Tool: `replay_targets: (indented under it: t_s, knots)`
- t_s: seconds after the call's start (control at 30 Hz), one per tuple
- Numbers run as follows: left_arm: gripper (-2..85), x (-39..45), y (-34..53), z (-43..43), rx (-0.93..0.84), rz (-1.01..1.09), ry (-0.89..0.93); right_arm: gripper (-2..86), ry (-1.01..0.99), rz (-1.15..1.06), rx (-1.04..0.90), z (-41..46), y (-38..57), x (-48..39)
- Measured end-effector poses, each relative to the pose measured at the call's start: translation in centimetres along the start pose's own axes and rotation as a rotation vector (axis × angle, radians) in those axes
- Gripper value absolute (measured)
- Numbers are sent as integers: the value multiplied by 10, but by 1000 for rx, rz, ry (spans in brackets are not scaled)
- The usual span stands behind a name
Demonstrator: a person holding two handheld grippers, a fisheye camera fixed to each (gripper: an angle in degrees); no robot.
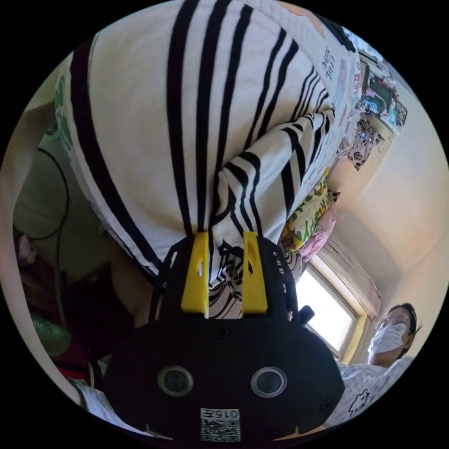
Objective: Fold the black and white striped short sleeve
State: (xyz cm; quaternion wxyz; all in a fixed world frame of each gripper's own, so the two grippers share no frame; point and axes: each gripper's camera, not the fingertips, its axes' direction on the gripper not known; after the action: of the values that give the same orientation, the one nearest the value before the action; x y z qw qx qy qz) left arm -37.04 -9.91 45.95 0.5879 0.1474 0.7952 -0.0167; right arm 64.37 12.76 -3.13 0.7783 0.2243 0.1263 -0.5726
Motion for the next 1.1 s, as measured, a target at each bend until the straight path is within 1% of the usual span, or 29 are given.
replay_targets:
  t_s: [0.07,0.1,0.17,0.27,0.37,0.43,0.47,0.53,0.57,0.6,0.63,0.7,0.73,0.77,0.8,0.83,0.87,0.93,0.97,1.0,1.03,1.07,1.1]
  knots:
    - [18,-3,-1,-3,-6,2,24,32,-15,12,-2,-3,-1,14]
    - [9,0,-1,-7,-9,23,78,32,-20,18,-4,-6,-1,22]
    - [1,14,-3,-13,-40,60,98,33,-24,21,0,-13,1,34]
    - [-5,59,-9,-27,-56,159,172,33,-25,20,-1,-31,4,53]
    - [-7,138,-36,-16,-126,352,240,31,10,-10,44,-69,-7,77]
    - [-5,218,-73,22,-207,558,242,31,55,-22,147,-117,-35,110]
    - [-4,237,-84,34,-214,604,248,31,74,-25,175,-130,-45,119]
    - [3,302,-131,92,-227,751,313,34,242,-43,282,-174,-96,155]
    - [7,313,-144,108,-232,766,341,35,293,-33,315,-183,-109,166]
    - [16,333,-166,137,-226,802,406,39,374,7,386,-197,-133,189]
    - [49,347,-181,160,-226,844,425,41,415,105,468,-209,-147,215]
    - [74,351,-183,175,-200,856,439,41,375,265,570,-220,-144,244]
    - [79,345,-173,175,-201,897,440,44,315,268,594,-218,-129,252]
    - [81,341,-167,174,-208,920,416,48,293,258,596,-214,-118,255]
    - [84,324,-155,168,-220,963,340,56,276,256,575,-201,-93,258]
    - [87,298,-145,158,-217,975,248,66,270,273,531,-182,-62,262]
    - [93,282,-141,152,-209,963,198,70,269,288,502,-170,-45,263]
    - [120,204,-129,123,-158,865,-56,92,220,402,355,-112,29,271]
    - [128,183,-126,115,-138,831,-131,100,195,439,313,-96,48,273]
    - [133,141,-119,101,-112,754,-272,115,136,503,237,-65,83,273]
    - [134,103,-110,91,-113,684,-406,129,74,567,176,-37,115,272]
    - [133,86,-106,89,-123,655,-471,137,37,598,151,-24,128,272]
    - [121,55,-97,88,-159,610,-570,153,-44,645,111,-1,150,270]
